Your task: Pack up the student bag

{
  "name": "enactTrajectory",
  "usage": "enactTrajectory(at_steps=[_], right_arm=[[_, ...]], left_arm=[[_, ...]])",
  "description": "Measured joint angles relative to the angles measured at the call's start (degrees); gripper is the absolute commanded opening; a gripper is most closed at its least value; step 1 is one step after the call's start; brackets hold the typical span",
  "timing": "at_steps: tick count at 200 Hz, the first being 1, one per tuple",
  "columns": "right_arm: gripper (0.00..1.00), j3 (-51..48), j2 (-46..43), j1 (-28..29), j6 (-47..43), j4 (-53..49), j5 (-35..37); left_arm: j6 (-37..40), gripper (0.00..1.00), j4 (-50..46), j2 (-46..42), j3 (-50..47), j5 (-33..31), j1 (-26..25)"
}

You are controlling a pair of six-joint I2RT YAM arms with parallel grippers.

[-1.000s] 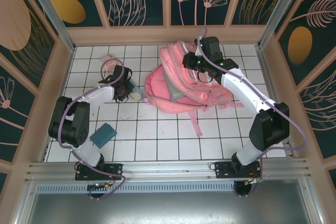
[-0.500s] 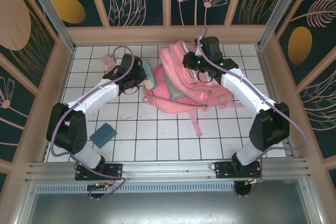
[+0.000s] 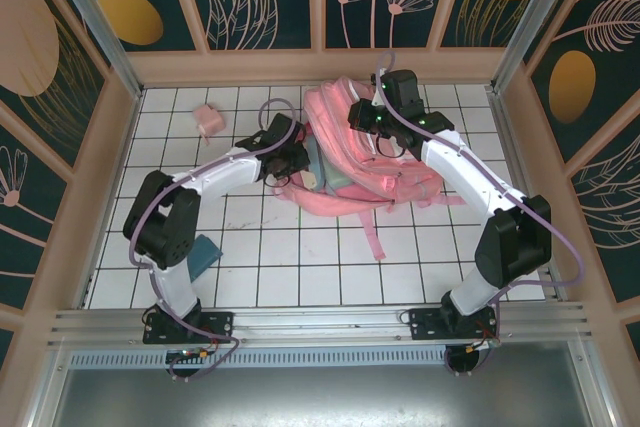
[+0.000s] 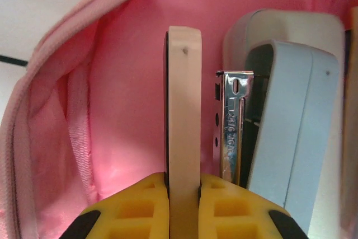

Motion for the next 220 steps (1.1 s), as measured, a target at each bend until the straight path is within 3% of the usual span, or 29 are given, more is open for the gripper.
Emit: enactTrajectory(at_steps=[111, 130, 154, 220], right_arm=[[0.0, 0.0, 0.0, 0.0, 0.0, 0.0, 0.0], [0.0, 0.0, 0.0, 0.0, 0.0, 0.0, 0.0], [0.0, 0.0, 0.0, 0.0, 0.0, 0.0, 0.0], [0.0, 0.0, 0.0, 0.0, 0.0, 0.0, 0.0]], left_arm=[[-3.4, 0.0, -3.6, 8.1, 7.9, -1.5, -1.4], [-3.7, 0.24, -3.9, 9.0, 9.3, -1.5, -2.0], [-4.2, 0.42, -4.5, 9.0, 9.4, -1.0, -2.5], [-3.4, 0.44, -8.4, 6.2, 9.4, -3.3, -3.0]])
